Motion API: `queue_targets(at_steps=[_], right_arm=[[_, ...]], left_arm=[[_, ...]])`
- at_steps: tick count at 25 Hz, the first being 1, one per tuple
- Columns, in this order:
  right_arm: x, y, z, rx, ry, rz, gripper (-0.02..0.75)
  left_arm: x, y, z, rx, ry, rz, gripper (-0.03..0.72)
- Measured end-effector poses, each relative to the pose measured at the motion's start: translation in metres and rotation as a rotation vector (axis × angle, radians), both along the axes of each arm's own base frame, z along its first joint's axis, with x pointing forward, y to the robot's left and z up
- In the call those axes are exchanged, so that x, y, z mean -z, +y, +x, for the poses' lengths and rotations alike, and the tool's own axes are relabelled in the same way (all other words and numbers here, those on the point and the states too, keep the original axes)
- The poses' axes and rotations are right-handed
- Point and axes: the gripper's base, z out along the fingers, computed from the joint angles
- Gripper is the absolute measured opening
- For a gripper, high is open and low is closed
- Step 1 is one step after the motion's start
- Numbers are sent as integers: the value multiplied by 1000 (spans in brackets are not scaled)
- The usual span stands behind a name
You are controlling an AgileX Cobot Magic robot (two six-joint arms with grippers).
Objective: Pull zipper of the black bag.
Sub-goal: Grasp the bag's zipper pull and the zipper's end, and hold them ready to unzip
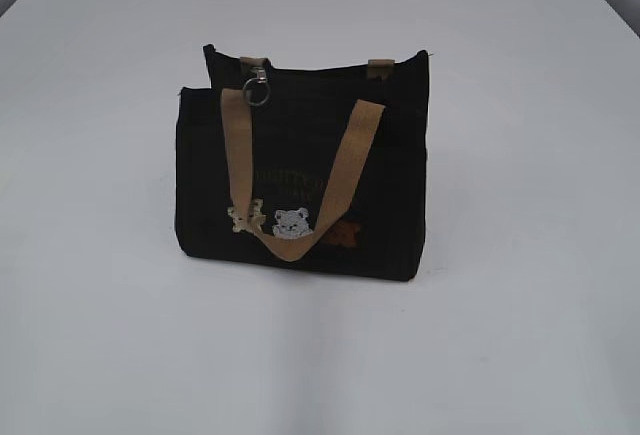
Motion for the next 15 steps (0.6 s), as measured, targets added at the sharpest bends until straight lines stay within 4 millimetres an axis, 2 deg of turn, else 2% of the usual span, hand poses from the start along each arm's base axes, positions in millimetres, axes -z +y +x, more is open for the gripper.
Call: queue_targets(at_steps=[15], right_arm=[[0, 0, 0, 0, 0, 0, 398]], left_arm=[[0, 0, 0, 0, 0, 0, 226]])
